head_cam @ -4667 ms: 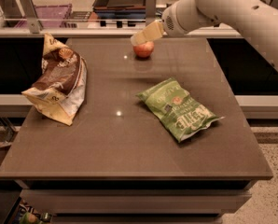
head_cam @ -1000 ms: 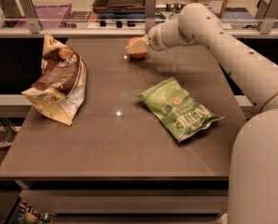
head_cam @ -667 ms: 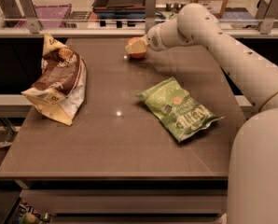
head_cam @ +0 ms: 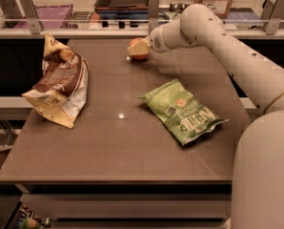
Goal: Pick apple
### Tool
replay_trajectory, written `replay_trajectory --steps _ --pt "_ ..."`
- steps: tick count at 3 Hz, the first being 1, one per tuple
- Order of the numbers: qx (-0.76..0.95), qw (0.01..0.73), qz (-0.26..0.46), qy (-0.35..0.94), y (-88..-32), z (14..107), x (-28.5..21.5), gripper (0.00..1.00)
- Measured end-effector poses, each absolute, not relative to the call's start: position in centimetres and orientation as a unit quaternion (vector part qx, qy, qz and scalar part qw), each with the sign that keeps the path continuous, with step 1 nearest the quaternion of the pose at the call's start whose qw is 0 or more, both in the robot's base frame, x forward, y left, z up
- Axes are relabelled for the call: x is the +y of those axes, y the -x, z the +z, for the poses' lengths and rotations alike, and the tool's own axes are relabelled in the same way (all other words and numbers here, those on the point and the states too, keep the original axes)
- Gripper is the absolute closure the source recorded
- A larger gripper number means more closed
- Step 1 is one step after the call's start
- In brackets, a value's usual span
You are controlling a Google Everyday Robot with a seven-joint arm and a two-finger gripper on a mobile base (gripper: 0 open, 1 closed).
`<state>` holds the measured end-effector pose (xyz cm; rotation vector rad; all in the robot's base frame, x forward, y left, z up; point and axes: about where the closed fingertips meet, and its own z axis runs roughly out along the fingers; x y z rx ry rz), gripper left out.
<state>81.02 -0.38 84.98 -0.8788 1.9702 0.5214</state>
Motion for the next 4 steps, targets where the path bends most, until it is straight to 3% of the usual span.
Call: replay_trajectory --steps 4 --pt "0.737 0.46 0.25 0.429 -81.2 90.3 -0.1 1.0"
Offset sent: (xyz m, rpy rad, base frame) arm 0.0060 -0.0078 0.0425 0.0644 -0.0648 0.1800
